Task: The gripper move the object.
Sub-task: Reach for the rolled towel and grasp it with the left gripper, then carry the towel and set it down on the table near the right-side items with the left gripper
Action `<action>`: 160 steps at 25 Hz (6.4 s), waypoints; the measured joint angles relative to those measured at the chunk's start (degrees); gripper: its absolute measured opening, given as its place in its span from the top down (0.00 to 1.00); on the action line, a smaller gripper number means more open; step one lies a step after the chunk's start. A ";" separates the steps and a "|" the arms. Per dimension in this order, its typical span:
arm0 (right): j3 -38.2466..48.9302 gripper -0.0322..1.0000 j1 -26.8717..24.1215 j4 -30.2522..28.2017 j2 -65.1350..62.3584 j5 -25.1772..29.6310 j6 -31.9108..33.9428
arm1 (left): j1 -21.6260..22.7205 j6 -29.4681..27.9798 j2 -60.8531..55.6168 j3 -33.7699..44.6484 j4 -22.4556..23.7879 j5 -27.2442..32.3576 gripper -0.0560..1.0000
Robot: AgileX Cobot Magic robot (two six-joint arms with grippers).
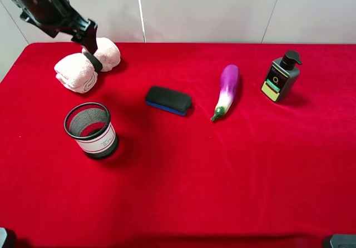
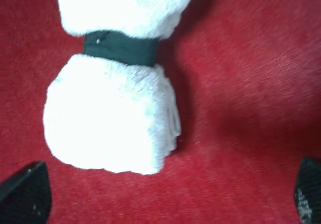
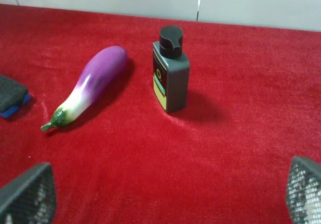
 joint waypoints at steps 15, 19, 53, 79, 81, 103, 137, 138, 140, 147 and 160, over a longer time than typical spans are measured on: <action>0.00 0.30 0.00 0.00 0.00 0.00 0.00 | 3.64 -0.18 8.24 -0.06 4.56 -6.28 0.04; 0.00 0.30 0.00 0.00 0.00 0.00 0.00 | 4.80 -0.18 9.77 -0.06 4.62 -7.02 0.04; 0.00 0.30 0.00 0.00 0.00 0.00 0.00 | 5.46 -1.56 19.55 -0.06 4.19 -10.37 0.25; 0.00 0.30 0.00 0.00 0.00 0.00 0.00 | 5.45 -1.75 19.44 -5.86 3.22 0.52 0.58; 0.00 0.30 0.00 0.00 0.00 0.00 0.00 | 5.45 -1.75 19.44 -7.82 3.18 3.20 0.59; 0.00 0.30 0.00 0.00 0.00 0.00 0.00 | -4.45 -1.94 19.44 -25.74 2.83 22.20 0.59; 0.00 0.30 0.00 0.00 0.00 0.00 0.00 | -33.76 -4.54 19.44 -31.18 -4.06 23.82 0.59; 0.00 0.30 0.00 0.00 0.00 0.00 0.00 | -34.34 -4.54 19.44 -31.18 -4.86 23.71 0.59; 0.00 0.30 0.00 0.00 0.00 0.00 0.00 | -35.41 -4.54 19.44 -31.18 -5.91 23.39 0.59; 0.00 0.30 0.00 0.00 0.00 0.00 0.00 | -38.50 -4.54 19.44 -31.18 -6.50 21.75 0.59; 0.00 0.30 0.00 0.00 0.00 0.00 0.00 | -41.90 -4.54 25.50 -31.36 -6.83 18.42 0.59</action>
